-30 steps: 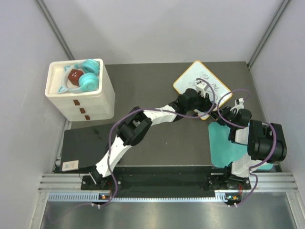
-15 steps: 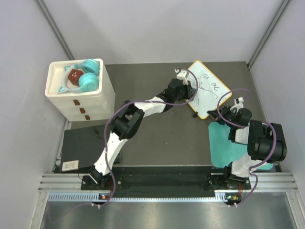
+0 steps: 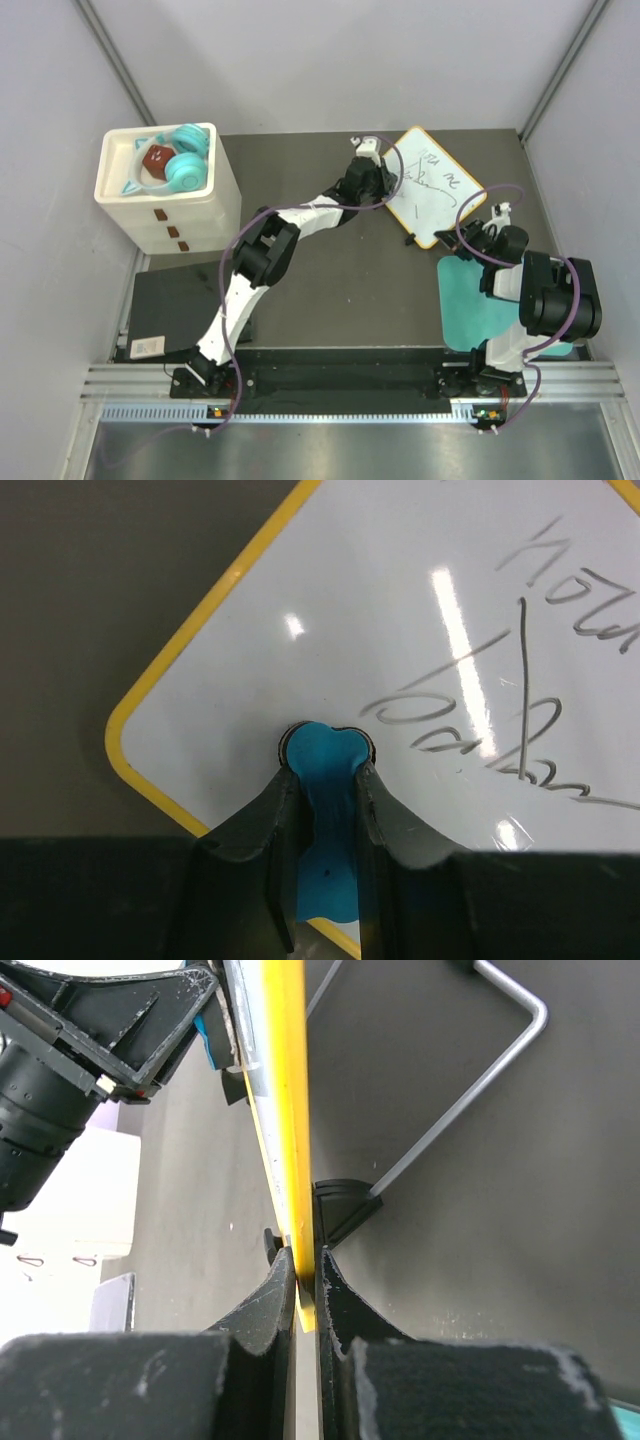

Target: Erase the whiteboard

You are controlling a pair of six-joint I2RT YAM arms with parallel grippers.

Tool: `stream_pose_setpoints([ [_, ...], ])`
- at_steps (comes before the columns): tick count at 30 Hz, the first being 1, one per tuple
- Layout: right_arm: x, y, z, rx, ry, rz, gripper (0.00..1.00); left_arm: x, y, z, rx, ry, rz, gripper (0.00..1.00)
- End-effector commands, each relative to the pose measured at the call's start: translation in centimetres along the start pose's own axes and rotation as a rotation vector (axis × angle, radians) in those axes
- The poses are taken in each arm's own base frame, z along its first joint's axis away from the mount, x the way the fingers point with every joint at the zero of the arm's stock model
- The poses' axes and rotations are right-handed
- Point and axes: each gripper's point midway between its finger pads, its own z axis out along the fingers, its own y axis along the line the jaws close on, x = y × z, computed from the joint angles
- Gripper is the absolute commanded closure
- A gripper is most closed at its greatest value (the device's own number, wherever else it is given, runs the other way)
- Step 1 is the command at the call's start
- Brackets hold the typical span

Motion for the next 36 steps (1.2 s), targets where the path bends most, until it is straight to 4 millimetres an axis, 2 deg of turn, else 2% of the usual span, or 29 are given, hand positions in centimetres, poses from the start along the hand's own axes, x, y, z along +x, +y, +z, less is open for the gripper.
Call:
stream_pose_setpoints([
  [1, -0.5, -0.6, 0.4, 0.024, -0.007, -0.01, 1.0, 1.6, 3.9, 0.2, -0.073, 0.045, -0.084, 1.0],
  [2, -0.6, -0.6, 0.4, 0.024, -0.008, -0.011, 1.0, 1.8, 3.7, 0.5, -0.051, 0.053, -0.103, 1.0],
  [7, -0.5, -0.5, 0.4, 0.02, -0.004, -0.008, 1.0, 3.0, -0.6, 0.6, 0.174, 0.121, -0.123, 1.0],
  [11, -0.5, -0.5, 0.4, 0.018, -0.004, -0.01, 1.0, 3.7, -3.2, 0.4, 0.242, 0.121, -0.128, 1.0],
  [15, -0.5, -0.4, 0.4, 0.015, -0.003, -0.01, 1.0, 5.9, -6.6, -0.2, 0.3, 0.148, -0.099, 1.0],
  [22, -0.5, -0.4, 0.4, 0.013, -0.003, -0.012, 1.0, 9.5, -9.8, -1.1, 0.337, 0.199, -0.057, 1.0],
  [26, -0.5, -0.3, 0.5, 0.011, -0.004, -0.014, 1.0, 12.0, -11.9, -2.0, 0.358, 0.24, 0.026, 1.0],
  [28, -0.5, -0.3, 0.4, 0.011, -0.003, -0.013, 1.0, 12.5, -12.1, -2.2, 0.351, 0.252, 0.042, 1.0],
  [31, -0.5, -0.3, 0.5, 0.01, -0.002, -0.013, 1.0, 13.3, -11.2, -2.7, 0.312, 0.278, 0.035, 1.0],
  [32, -0.5, -0.3, 0.4, 0.01, -0.002, -0.012, 1.0, 14.2, -10.4, -3.1, 0.291, 0.299, 0.038, 1.0],
  [33, -0.6, -0.3, 0.5, 0.009, -0.004, -0.015, 1.0, 13.9, -10.2, -3.3, 0.272, 0.289, 0.04, 1.0],
  [34, -0.5, -0.3, 0.5, 0.009, -0.003, -0.014, 1.0, 14.8, -9.2, -3.7, 0.249, 0.309, 0.04, 1.0],
  [36, -0.5, -0.3, 0.5, 0.009, -0.003, -0.014, 1.0, 15.3, -8.8, -4.2, 0.232, 0.329, 0.035, 1.0],
])
